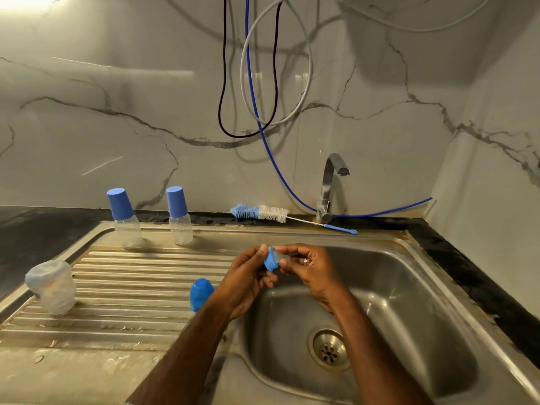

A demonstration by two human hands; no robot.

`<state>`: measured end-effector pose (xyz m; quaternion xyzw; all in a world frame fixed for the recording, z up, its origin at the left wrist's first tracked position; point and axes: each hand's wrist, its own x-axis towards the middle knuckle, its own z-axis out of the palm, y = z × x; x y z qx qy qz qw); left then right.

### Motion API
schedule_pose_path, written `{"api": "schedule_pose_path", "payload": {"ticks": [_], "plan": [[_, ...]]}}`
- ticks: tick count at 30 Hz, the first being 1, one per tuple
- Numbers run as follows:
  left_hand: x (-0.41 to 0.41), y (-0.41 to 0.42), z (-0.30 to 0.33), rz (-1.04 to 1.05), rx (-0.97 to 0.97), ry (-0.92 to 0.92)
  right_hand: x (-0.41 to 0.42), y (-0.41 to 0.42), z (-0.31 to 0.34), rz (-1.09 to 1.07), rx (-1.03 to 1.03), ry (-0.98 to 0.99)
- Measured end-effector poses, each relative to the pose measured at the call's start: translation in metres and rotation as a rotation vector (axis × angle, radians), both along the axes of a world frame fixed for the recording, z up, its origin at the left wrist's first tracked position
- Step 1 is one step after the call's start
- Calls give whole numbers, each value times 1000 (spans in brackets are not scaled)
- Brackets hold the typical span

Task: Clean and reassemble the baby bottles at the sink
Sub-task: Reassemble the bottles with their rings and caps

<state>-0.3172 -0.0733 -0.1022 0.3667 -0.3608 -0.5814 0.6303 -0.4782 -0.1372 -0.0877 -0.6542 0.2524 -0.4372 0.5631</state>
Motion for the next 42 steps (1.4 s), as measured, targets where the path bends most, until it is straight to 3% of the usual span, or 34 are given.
{"api": "schedule_pose_path", "payload": {"ticks": [6, 10, 16, 27, 35, 42], "plan": [[3, -2, -5, 34, 64, -221, 2, 3, 2, -32, -171, 99], [5, -2, -5, 77, -47, -140, 7, 0, -1, -169, -226, 80], [8, -2, -10, 162, -144, -363, 6, -5, -4, -217, -233, 133], [4, -9, -10, -93, -138, -101, -5, -5, -4, -67, 110, -103], [7, -1, -11, 29, -122, -203, 0, 2, 0, -15, -127, 124], [3, 1, -6, 21, -148, -336, -2, -1, 1, -84, -150, 132]]}}
